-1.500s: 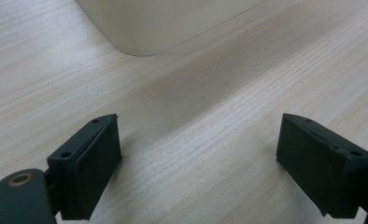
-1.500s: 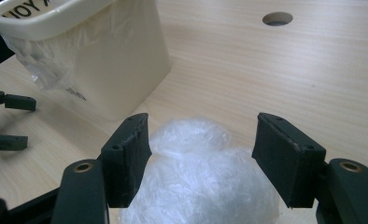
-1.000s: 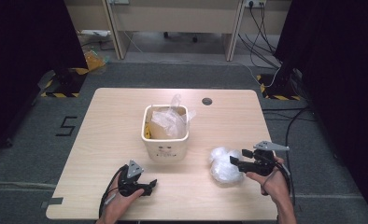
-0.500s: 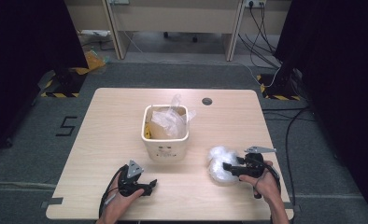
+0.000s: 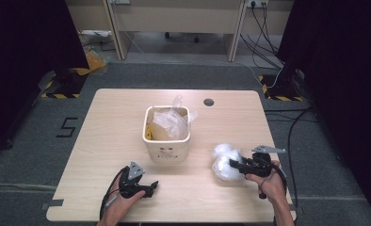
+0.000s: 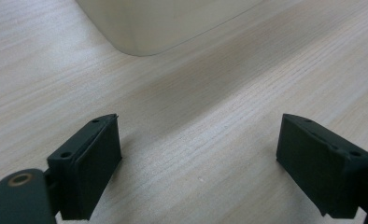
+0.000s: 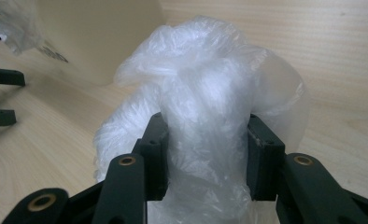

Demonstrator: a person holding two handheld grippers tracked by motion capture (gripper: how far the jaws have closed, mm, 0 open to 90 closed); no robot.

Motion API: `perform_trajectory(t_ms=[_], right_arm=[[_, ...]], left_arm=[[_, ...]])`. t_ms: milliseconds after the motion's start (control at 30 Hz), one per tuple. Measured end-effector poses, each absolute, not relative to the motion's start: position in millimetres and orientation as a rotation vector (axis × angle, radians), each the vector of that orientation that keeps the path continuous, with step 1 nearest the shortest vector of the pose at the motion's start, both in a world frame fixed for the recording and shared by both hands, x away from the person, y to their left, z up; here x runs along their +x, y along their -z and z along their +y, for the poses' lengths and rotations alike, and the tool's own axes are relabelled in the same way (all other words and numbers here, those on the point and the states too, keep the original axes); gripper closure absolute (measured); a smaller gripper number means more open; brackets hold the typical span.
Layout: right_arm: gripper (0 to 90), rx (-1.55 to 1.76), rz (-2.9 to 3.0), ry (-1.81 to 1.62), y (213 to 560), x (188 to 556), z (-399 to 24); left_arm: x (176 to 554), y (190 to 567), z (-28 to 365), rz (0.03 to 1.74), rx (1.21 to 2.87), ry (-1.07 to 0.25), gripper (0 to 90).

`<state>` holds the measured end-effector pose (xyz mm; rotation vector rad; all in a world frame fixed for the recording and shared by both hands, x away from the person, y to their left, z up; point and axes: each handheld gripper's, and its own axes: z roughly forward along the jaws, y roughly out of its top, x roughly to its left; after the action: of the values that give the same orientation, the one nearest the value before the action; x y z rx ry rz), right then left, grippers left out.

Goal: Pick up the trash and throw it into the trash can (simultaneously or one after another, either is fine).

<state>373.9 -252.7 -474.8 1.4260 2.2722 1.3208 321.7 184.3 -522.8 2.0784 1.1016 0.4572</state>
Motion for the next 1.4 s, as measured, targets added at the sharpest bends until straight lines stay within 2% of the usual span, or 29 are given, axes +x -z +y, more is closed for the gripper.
perform_trajectory(t_ms=[500,800,1133,1400], right_arm=[[58.5,1.372,2.24,-1.375,453.1,374.1,-246.8],[58.6,1.296,2.213,-1.442,422.7,378.5,-242.0],[58.6,1.165,2.216,-1.486,366.3,392.0,-224.7],[58.6,1.051,2.247,-1.509,324.8,407.9,-191.4]], left_arm=[[321.7,522.8,184.1,1.102,2.08,-0.459,13.0],[321.7,522.9,183.9,1.103,2.079,-0.459,12.9],[321.7,523.0,183.8,1.104,2.076,-0.459,12.9],[321.7,523.0,183.9,1.103,2.077,-0.46,12.9]])
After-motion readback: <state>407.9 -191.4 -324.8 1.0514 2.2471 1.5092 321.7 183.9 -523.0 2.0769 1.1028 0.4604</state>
